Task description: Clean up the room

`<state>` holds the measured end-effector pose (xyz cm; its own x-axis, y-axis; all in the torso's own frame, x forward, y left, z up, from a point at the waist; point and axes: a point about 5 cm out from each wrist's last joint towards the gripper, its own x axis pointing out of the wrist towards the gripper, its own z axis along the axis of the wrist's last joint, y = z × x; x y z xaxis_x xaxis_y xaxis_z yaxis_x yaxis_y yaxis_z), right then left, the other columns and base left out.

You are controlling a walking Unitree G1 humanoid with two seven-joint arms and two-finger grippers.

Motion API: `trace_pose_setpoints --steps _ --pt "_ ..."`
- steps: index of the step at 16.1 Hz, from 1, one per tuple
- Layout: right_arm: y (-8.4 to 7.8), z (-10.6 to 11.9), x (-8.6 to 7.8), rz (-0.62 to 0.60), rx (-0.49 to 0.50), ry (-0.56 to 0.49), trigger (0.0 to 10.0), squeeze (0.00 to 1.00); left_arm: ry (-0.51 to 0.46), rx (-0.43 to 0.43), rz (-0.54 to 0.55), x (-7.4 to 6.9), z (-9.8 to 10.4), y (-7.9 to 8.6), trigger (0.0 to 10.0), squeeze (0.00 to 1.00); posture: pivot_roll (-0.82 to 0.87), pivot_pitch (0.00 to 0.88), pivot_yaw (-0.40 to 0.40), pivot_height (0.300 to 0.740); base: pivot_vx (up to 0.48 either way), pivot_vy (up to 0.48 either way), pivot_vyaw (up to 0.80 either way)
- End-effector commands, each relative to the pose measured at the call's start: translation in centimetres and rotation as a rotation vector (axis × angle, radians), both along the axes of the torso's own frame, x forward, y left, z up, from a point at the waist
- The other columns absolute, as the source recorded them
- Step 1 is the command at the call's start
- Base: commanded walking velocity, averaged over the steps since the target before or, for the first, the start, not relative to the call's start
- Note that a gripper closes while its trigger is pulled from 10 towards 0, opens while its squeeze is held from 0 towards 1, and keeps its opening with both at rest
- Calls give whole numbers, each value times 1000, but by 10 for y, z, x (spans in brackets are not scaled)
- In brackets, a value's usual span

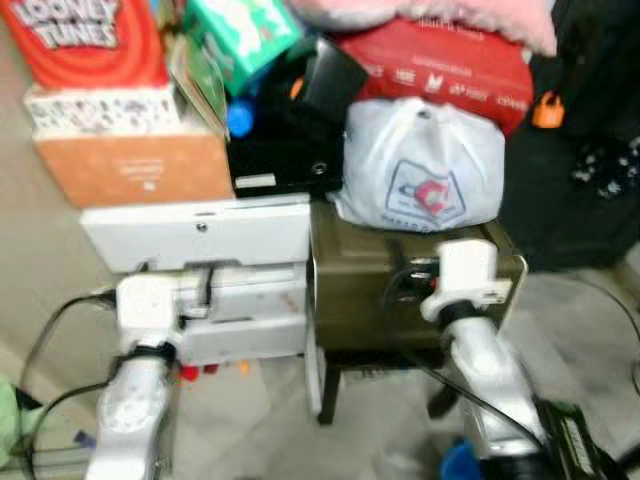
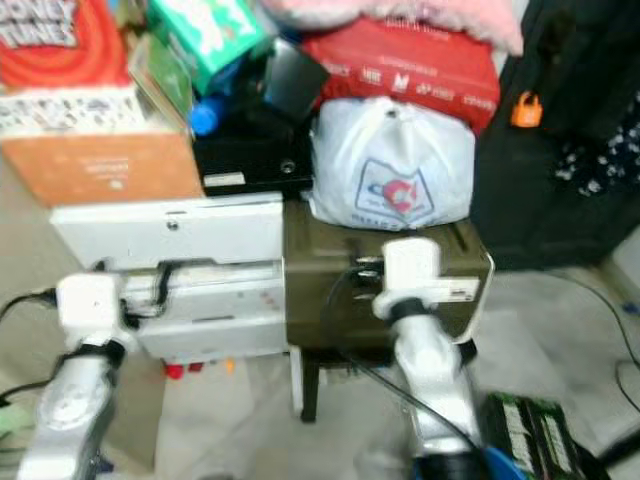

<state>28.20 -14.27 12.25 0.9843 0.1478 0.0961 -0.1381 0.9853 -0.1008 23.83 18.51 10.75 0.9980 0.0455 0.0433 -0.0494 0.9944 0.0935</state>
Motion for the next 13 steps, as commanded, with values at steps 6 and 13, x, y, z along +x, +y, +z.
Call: trace_pose_setpoints --steps 6,13 --pt "-7 3 -3 -3 -9 4 10000 0 -25 20 -29 0 9 -9 10000 0 -31 0 -29 740 0 0 800" --pt "-8 2 0 11 -27 14 10000 0 -10 13 -34 3 6 -10 10000 0 -34 0 -35 740 0 0 800"
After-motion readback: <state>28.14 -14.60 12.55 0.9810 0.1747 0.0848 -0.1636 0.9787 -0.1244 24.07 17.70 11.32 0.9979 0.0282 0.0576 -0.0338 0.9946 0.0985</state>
